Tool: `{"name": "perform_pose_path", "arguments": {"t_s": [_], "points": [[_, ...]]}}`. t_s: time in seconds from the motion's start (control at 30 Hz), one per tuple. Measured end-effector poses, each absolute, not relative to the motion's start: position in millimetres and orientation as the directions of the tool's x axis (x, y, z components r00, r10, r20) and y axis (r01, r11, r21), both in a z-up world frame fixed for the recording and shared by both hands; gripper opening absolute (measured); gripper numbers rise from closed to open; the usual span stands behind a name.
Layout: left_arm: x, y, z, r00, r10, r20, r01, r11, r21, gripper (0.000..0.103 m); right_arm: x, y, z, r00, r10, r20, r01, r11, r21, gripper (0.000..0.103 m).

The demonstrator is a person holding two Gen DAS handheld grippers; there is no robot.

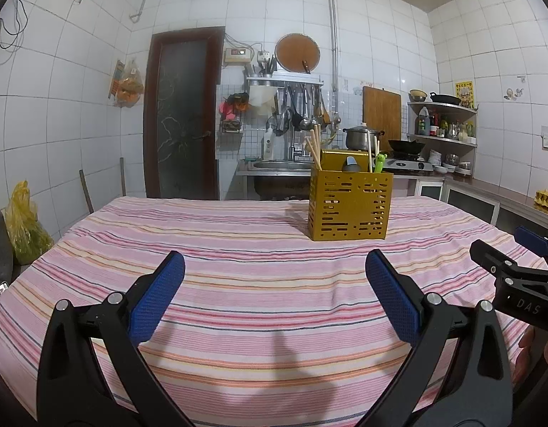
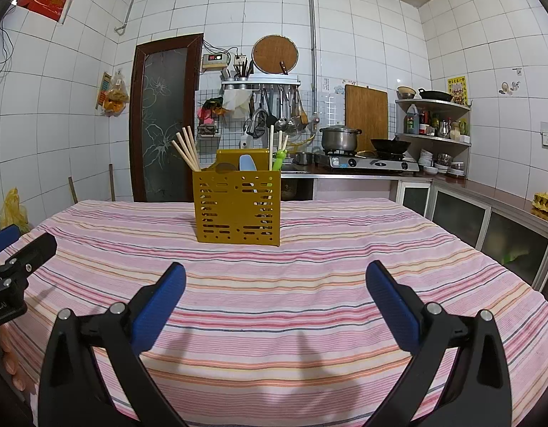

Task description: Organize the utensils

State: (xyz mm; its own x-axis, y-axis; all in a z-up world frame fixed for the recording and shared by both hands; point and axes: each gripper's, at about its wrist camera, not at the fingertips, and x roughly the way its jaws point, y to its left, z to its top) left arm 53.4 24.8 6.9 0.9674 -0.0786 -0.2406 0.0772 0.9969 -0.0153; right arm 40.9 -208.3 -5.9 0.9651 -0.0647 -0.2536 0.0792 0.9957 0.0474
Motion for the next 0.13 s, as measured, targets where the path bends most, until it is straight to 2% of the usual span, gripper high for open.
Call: {"name": "perform_pose_path", "arguments": {"t_s": [0.13], "points": [[52.2, 24.6, 7.0, 0.968, -0.08, -0.237, 0.079, 0.997, -0.014, 0.098, 40.7, -208.4, -6.1, 0.965, -0.065, -0.253, 0.079, 0.996, 0.047, 0.099]]}}
